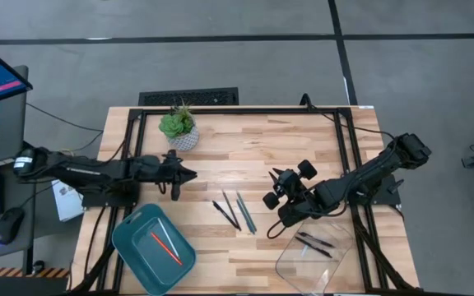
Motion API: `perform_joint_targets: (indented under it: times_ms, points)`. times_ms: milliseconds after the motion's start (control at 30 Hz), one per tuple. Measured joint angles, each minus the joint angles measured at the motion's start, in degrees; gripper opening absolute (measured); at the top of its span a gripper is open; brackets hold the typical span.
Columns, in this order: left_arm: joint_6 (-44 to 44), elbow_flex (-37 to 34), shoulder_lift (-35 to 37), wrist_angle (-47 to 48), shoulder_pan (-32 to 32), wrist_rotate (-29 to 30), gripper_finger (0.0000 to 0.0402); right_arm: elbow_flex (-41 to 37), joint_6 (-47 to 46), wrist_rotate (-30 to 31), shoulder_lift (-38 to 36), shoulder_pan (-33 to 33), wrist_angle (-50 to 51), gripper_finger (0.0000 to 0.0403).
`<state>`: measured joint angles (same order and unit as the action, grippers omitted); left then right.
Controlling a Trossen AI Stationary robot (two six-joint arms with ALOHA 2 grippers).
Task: Sort pens & pencils
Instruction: Put the black pen into the transparent bin
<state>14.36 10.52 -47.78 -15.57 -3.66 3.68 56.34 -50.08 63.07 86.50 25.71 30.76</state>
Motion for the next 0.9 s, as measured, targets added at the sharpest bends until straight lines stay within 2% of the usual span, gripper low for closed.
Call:
perform_joint_targets:
  times_ms: [133,267,333,500,633,700,800,900]
  points:
    - [-3.77,0.0,-7.85,-10.07,-2.16,-10.59,0.0043,0.0,-0.47,0.0,0.0,0.0,0.04,0.0098]
    - [-5.94,0.61,-14.83,-17.03,-2.25,-18.03,0.0043,0.0,-0.47,0.0,0.0,0.0,0.15,0.0098]
    - [-7.19,1.99,-18.14,-15.42,-2.23,-20.14,0.0043,0.0,-0.47,0.0,0.0,0.0,0.28,0.0098]
    - [-11.93,8.21,-28.5,-8.53,-2.21,-21.24,0.0043,0.0,-0.49,-0.02,0.0,0.0,0.26,0.0098]
    - [-16.34,12.91,-35.21,-7.74,-1.97,-33.33,0.0043,0.0,-0.48,-0.01,0.0,0.28,0.44,0.0098]
    - [-17.55,14.77,-37.62,-7.93,-1.72,-37.48,0.0043,0.0,-0.47,-0.02,0.0,0.53,0.52,0.0098]
    - [-19.95,17.04,-40.8,-7.92,-0.65,-37.65,0.0043,0.0,-0.49,-0.09,0.0,0.67,0.52,0.0098]
    - [-20.64,18.98,-43.95,-7.9,0.29,-33.84,0.0043,0.0,-0.49,-0.13,0.0,0.91,0.52,0.0098]
